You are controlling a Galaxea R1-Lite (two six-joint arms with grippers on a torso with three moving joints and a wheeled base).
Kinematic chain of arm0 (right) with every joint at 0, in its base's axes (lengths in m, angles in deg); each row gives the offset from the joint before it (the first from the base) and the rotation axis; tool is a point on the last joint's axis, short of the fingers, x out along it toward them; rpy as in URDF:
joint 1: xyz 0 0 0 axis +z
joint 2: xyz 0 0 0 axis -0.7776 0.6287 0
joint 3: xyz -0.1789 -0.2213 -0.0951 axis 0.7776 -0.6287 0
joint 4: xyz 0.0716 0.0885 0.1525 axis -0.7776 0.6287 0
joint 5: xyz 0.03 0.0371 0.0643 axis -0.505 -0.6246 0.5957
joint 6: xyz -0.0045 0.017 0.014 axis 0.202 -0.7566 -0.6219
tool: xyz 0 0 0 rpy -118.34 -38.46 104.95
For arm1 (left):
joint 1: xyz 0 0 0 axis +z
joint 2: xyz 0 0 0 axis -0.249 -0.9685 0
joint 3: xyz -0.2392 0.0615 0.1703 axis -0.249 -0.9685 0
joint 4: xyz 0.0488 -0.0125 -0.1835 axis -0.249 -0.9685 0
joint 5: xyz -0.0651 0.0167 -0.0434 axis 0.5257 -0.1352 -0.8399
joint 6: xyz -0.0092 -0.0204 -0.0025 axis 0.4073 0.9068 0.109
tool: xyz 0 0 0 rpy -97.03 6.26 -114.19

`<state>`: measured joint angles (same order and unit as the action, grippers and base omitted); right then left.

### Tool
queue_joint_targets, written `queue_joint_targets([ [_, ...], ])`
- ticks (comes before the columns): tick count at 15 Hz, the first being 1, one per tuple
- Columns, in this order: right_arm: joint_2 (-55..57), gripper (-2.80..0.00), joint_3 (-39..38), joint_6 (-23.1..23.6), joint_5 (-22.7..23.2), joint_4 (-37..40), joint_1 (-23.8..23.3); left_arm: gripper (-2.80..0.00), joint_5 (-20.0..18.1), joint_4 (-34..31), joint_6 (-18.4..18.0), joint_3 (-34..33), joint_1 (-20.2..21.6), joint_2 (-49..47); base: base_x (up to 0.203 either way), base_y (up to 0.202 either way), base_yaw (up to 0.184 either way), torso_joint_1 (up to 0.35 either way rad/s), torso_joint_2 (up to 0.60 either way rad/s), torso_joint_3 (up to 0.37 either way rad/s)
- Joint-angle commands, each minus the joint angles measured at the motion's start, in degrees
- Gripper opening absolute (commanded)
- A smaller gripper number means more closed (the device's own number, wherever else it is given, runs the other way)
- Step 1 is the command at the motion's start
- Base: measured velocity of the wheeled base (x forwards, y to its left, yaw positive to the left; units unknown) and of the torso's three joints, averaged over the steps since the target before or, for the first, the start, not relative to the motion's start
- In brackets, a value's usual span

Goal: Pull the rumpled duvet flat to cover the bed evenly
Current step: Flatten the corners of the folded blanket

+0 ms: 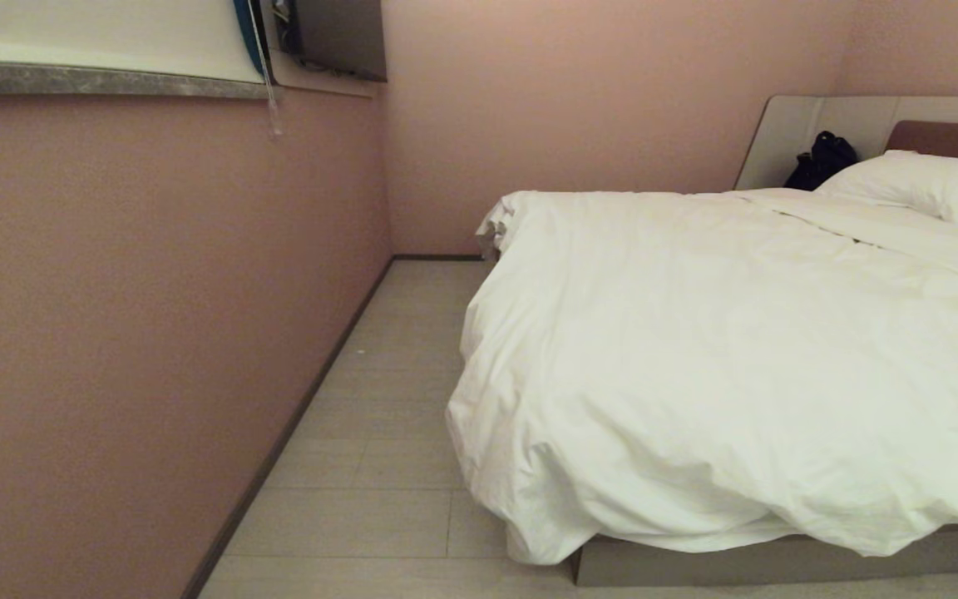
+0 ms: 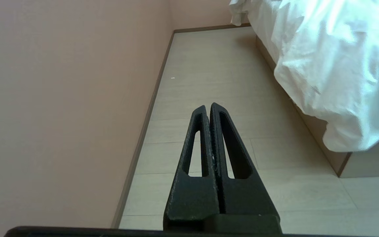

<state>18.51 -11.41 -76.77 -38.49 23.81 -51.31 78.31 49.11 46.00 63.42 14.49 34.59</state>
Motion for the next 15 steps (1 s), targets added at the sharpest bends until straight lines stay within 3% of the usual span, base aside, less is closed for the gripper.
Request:
queue_joint_targets([
  [1, -0.02, -2.8, 0.0, -0.04, 0.02, 0.0, 0.0, -2.8, 0.02, -0.09, 0.15, 0.0, 0.01, 0.0, 0.106, 0.0, 0.0, 0.005, 0.0, 0.001],
  [15, -0.02, -2.8, 0.0, -0.04, 0.02, -0.09, 0.0, -2.8, -0.15, 0.0, 0.23, 0.0, 0.01, 0.0, 0.005, 0.0, 0.0, 0.001, 0.0, 0.0],
])
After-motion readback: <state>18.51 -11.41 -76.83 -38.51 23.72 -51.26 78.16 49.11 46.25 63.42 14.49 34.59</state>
